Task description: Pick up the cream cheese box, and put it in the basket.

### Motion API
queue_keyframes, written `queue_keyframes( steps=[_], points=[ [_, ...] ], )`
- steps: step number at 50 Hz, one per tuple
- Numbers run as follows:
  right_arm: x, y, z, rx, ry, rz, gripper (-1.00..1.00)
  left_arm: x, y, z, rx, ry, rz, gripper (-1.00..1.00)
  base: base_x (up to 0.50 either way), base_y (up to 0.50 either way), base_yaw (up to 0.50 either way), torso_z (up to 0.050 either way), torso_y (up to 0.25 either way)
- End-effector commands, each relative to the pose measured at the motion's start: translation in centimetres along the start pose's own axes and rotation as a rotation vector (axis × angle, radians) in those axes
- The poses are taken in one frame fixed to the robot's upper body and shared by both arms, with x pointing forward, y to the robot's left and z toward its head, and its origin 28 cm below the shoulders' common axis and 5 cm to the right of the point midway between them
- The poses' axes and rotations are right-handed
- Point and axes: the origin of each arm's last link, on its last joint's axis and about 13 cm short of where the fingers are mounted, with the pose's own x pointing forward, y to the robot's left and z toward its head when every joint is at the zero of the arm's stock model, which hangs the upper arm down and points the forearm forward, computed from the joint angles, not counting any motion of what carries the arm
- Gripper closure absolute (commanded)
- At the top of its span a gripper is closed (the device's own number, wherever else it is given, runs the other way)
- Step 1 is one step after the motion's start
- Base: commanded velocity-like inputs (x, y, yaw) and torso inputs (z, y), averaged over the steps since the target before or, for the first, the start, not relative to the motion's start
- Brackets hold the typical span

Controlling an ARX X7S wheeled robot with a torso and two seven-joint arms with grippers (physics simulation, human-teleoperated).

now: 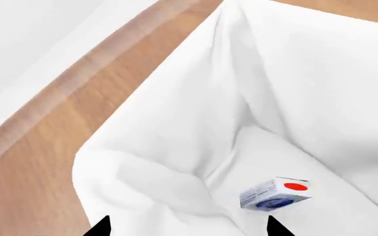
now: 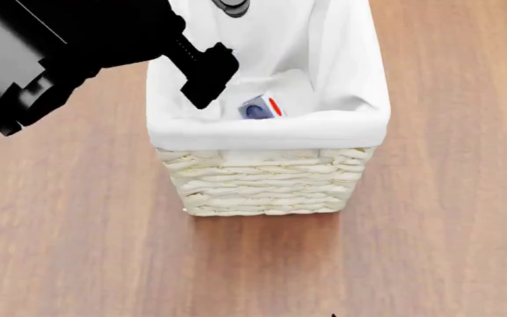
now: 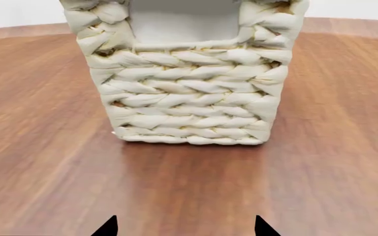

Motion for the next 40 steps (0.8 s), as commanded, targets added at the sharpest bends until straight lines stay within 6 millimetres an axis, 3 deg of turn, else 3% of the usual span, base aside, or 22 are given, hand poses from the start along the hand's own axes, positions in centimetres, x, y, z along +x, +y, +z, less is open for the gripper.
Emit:
queue_keyframes(
  steps=[1, 10, 17, 24, 27, 28, 29, 33, 36, 40],
  points=[
    [0.3, 0.3, 0.2, 0.007, -0.027, 0.011, -1.00, -0.7, 1.8, 1.4, -0.075, -0.100, 0.089, -1.00, 0.00, 0.00, 0.00, 0.000, 0.000],
    [0.5, 0.3, -0.1, 0.005, -0.020, 0.012, -1.00, -1.7, 3.0, 2.7, -0.079, -0.166, 0.106, -1.00, 0.00, 0.00, 0.00, 0.000, 0.000],
    [0.7, 0.3, -0.4, 0.003, -0.013, 0.008, -1.00, -7.2, 3.1, 3.1, -0.121, -0.327, 0.188, -1.00, 0.00, 0.00, 0.00, 0.000, 0.000],
    [1.2, 0.0, 0.2, -0.008, -0.027, -0.011, -1.00, -11.0, 2.5, 1.8, -0.181, -0.407, 0.344, -1.00, 0.00, 0.00, 0.00, 0.000, 0.000],
    [1.8, -0.9, 2.0, -0.021, -0.079, -0.062, -1.00, -12.6, 1.1, -0.1, -0.208, -0.458, 0.373, -1.00, 0.00, 0.00, 0.00, 0.000, 0.000],
    [2.1, -1.4, 3.1, -0.027, -0.110, -0.090, -1.00, -13.0, 0.3, -1.2, -0.152, -0.486, 0.463, -1.00, 0.00, 0.00, 0.00, 0.000, 0.000],
    [2.5, -2.0, 5.0, -0.043, -0.158, -0.122, -1.00, -13.6, -1.0, -2.5, -0.197, -0.500, 0.380, -1.00, 0.00, 0.00, 0.00, 0.000, 0.000],
    [3.3, -3.5, 10.4, -0.101, -0.285, -0.218, -1.00, -14.1, -3.2, -5.1, -0.165, -0.512, 0.407, -1.00, 0.00, 0.00, 0.00, 0.000, 0.000],
    [3.3, -4.0, 13.2, -0.125, -0.356, -0.254, -1.00, -15.3, -3.7, -5.7, -0.197, -0.560, 0.425, -1.00, 0.00, 0.00, 0.00, 0.000, 0.000],
    [3.3, -4.8, 18.6, -0.123, -0.466, -0.281, -1.00, -16.9, -4.9, -7.2, -0.239, -0.612, 0.418, -1.00, 0.00, 0.00, 0.00, 0.000, 0.000]
  ],
)
